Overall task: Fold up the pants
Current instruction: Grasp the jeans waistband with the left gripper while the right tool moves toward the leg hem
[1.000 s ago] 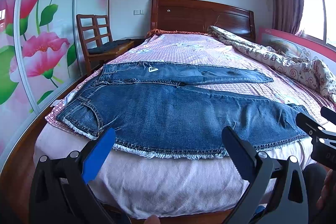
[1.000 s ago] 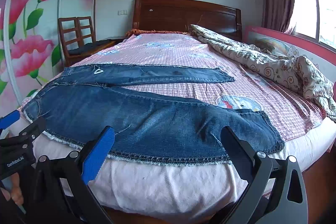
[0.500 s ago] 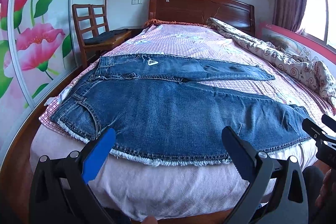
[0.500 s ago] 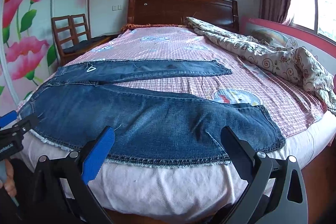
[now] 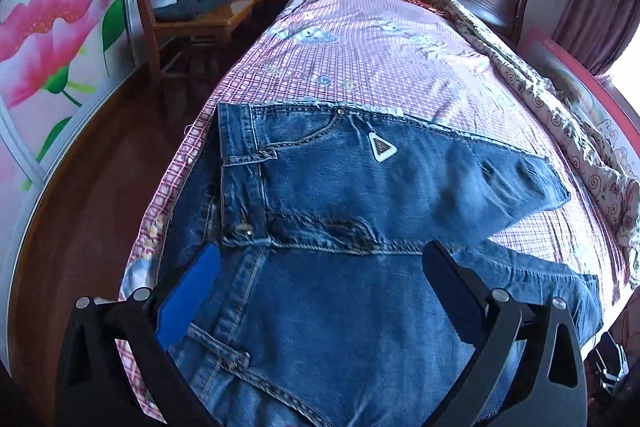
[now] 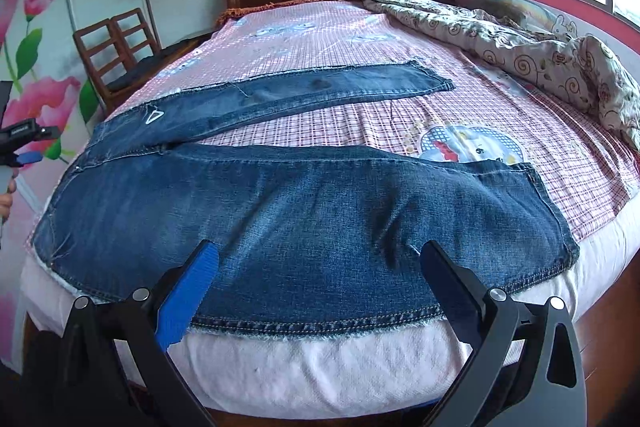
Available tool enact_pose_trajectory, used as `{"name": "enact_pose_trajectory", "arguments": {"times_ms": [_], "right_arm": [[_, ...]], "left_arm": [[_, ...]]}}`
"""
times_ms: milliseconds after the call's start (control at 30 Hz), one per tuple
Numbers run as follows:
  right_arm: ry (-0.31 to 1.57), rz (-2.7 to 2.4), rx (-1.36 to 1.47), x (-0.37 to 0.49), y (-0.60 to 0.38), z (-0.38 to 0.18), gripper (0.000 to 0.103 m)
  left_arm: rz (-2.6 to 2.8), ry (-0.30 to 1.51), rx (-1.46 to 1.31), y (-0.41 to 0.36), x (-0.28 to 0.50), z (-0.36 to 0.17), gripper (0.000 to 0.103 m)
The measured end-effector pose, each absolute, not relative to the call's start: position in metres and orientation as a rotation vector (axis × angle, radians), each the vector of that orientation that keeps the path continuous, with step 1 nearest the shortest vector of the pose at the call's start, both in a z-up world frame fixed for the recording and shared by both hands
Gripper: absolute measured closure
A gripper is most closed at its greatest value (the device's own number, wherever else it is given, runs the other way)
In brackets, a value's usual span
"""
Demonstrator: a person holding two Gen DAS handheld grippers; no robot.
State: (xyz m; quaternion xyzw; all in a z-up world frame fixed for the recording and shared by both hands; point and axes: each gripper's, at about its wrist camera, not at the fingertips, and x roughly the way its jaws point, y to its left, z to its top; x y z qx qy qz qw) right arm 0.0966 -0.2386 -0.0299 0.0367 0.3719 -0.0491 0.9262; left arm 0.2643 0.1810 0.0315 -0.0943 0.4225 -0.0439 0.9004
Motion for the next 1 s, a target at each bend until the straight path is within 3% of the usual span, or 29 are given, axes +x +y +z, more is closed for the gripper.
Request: {"name": "enact_pose_trajectory", "arguments": {"times_ms": [433,867,1000], "right_arm": [[0.809,-0.022,-0.002,0.152,-0.201,-0.026,0.003],[0.891,0.006,-0.01,0.172,-0.185,-0.046,0.003],[0.907,0.0,-0.01,0.17,-0.186,-0.05,0.003]], "left_arm": [[-0.229,1.038,-0.605,0.291,0.429,-0.029,0.002],[-0.277,1.067,-0.585,0.295,0.489,-0.065,0.003],[-0.304,1.075,-0.551,0.288,0.494,-0.069,0.009]]}}
